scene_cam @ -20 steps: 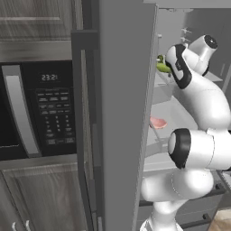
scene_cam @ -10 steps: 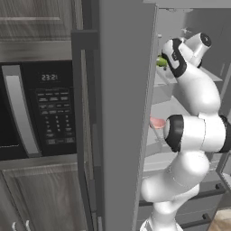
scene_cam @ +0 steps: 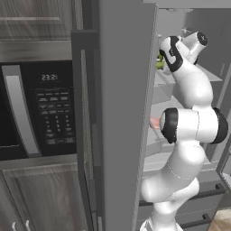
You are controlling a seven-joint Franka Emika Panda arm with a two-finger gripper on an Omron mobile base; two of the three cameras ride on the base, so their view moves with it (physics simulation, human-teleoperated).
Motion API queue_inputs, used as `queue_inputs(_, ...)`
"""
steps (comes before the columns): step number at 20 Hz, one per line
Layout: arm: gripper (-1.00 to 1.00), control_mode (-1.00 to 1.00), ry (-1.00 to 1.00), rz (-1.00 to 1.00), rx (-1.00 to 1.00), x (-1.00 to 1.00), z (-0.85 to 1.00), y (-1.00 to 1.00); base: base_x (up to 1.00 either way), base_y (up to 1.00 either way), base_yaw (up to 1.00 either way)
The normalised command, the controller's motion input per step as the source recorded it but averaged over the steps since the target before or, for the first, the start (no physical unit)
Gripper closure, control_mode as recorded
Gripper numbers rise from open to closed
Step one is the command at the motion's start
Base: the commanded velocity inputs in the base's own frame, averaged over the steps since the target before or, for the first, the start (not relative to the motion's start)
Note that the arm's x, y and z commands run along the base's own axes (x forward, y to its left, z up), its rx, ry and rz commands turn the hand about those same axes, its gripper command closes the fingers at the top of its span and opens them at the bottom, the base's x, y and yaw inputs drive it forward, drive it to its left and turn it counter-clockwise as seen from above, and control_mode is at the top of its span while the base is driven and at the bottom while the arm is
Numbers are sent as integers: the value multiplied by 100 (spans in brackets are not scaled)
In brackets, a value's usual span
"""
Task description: Transport the steak and cucumber to the fridge. Place the steak on the rack containing meat and place the cucumber on the rack containing the vegetable, ensuring meats and vegetables are on different racks.
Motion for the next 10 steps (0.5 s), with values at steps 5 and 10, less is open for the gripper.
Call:
queue_inputs(5, -100, -100, 0, 0, 0, -7, 0, 0, 0, 0, 0)
queue_inputs(10, -100, -100, -6, 0, -1, -60, 0, 5, 0, 0, 0)
